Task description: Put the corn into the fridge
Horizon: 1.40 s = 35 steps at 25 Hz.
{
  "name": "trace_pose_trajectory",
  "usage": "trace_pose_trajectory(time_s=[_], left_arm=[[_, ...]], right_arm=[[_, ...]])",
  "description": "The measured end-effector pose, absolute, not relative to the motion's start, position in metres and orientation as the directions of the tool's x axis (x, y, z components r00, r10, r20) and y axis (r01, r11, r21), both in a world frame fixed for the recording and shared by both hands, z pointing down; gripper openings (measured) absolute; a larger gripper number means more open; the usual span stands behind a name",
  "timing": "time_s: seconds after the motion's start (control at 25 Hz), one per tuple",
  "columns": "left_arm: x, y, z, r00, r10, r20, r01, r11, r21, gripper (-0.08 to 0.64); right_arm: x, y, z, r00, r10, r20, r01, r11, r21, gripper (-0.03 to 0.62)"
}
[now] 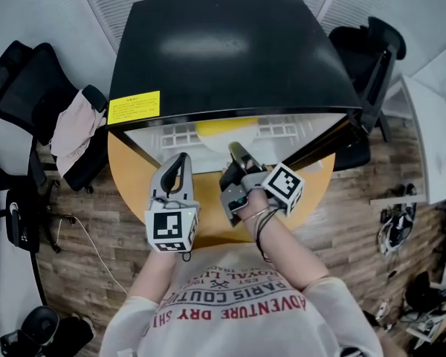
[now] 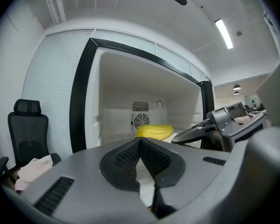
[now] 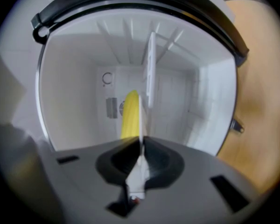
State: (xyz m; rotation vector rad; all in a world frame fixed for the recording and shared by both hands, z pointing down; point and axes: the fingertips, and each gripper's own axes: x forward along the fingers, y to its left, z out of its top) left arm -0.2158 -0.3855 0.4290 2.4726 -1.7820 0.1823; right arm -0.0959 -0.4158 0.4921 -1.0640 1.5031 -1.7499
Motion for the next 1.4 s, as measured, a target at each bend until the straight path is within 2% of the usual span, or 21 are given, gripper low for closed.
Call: trace_pose_trajectory(time_s=[0.56,0.68,0.72,0.8,1.04,1.12,1.2,1.32,1.4], left_arm=[[-0.219,-0.387,0.432,0.314,-0.937,0.155,-0.949,-0.315,0.016,0.025],[-0.216,-0.385,0.43,0.335,-0.93,0.154,-0.941,-0.337,0.013,0.025],[-0.213,-0.383,0.429,0.348,-0.925,0.152,-0.936,-0.351,0.009,0.025],[-0.209,-0.38,0.427,0.366,-0.919,0.146,-0.929,-0.37,-0.002,0.025],[-0.201,-0.366,0.43,0.419,-0.895,0.152,-0.907,-0.421,0.019,0.025],[-0.197,-0.361,0.43,0.447,-0.882,0.15,-0.893,-0.448,0.028,0.025],[-0.194,-0.356,0.432,0.458,-0.876,0.153,-0.887,-0.461,0.012,0.025],[-0.191,-0.35,0.435,0.464,-0.872,0.159,-0.883,-0.468,0.008,0.025],[-0.188,-0.347,0.435,0.47,-0.868,0.159,-0.881,-0.473,0.018,0.025]], right_arm=[[-0.099,-0.426,0.497,-0.501,-0.85,0.163,-0.02,-0.176,-0.984,0.067],[-0.099,-0.426,0.495,-0.518,-0.842,0.149,-0.052,-0.144,-0.988,0.067],[-0.099,-0.426,0.494,-0.521,-0.84,0.148,-0.069,-0.132,-0.989,0.073],[-0.099,-0.426,0.492,-0.527,-0.839,0.138,-0.072,-0.117,-0.99,0.185],[-0.095,-0.402,0.489,-0.574,-0.815,0.078,-0.073,-0.043,-0.996,0.186],[-0.089,-0.391,0.494,-0.601,-0.795,0.079,-0.128,-0.002,-0.992,0.15],[-0.076,-0.38,0.501,-0.596,-0.793,0.126,-0.25,0.034,-0.968,0.055],[-0.062,-0.37,0.498,-0.587,-0.795,0.154,-0.446,0.159,-0.881,0.036],[-0.058,-0.364,0.488,-0.582,-0.795,0.17,-0.593,0.272,-0.758,0.035]])
